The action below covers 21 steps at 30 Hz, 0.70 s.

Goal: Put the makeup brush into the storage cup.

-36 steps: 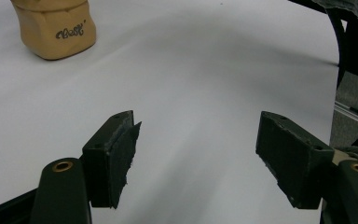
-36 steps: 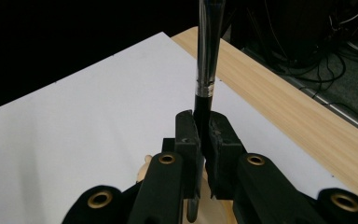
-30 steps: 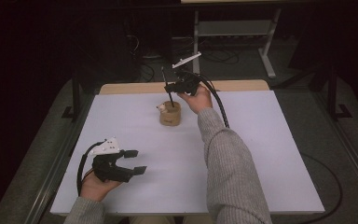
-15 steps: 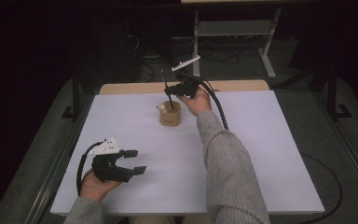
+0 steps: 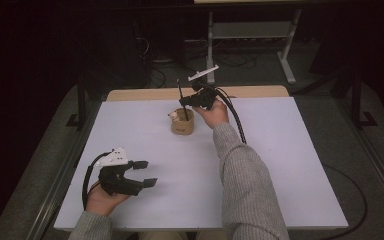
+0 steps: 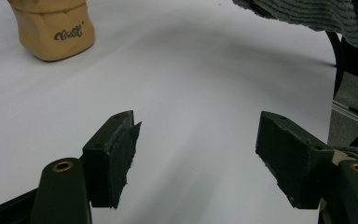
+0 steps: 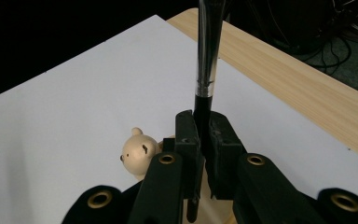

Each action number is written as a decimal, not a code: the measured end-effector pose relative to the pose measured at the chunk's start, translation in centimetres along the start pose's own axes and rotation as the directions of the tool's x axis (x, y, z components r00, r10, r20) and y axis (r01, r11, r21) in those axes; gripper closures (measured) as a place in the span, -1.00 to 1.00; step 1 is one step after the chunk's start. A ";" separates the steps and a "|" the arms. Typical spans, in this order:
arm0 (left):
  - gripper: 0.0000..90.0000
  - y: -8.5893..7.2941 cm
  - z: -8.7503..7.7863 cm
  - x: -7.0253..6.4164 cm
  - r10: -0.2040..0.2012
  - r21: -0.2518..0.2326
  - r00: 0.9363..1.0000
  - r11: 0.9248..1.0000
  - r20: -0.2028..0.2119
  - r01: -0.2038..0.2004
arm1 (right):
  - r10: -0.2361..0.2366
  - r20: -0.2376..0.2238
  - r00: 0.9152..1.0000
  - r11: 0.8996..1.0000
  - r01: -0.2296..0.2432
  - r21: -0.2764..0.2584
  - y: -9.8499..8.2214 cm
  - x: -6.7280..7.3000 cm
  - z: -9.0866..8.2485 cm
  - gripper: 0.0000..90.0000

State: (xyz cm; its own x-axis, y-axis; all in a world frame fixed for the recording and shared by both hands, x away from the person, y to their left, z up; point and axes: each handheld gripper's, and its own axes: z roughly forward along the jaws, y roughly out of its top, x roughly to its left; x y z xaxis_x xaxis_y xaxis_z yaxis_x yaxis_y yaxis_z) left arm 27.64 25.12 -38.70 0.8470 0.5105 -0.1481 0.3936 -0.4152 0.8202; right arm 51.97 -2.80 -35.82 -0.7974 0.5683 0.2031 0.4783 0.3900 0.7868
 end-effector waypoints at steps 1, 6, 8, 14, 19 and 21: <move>-0.37 0.0 0.0 0.0 0.001 0.002 1.000 1.000 0.001 -0.001 | 0.003 0.000 1.000 1.000 -0.003 0.001 -0.1 0.0 0.0 0.85; -0.37 0.0 0.1 0.0 0.003 0.003 1.000 1.000 0.003 -0.003 | 0.002 0.000 1.000 1.000 -0.002 0.007 -0.2 0.0 0.1 0.85; -0.37 0.0 0.1 0.0 0.000 0.002 1.000 1.000 0.002 0.000 | 0.001 0.003 1.000 1.000 -0.001 0.006 -0.3 0.0 0.2 0.85; -0.37 0.0 0.1 0.0 -0.001 0.004 1.000 1.000 0.004 0.001 | 0.008 0.003 1.000 1.000 -0.008 0.008 -0.8 -0.1 0.5 0.85; -0.37 0.0 0.2 0.0 0.000 0.004 1.000 1.000 0.004 0.000 | 0.012 0.007 1.000 1.000 -0.012 0.020 -1.4 -0.2 0.8 0.84; -0.37 0.0 0.2 0.0 -0.001 0.003 1.000 1.000 0.005 0.001 | 0.015 0.008 1.000 1.000 -0.016 0.024 -1.6 -0.2 0.9 0.84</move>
State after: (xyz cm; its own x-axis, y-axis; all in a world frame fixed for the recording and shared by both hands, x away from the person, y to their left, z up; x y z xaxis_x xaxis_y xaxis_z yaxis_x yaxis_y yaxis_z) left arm 27.71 25.00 -38.85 0.8485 0.5071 -0.1513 0.3953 -0.4173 0.8183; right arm 51.65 -2.88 -37.68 -0.7868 0.5802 0.2104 0.4994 0.3982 0.7695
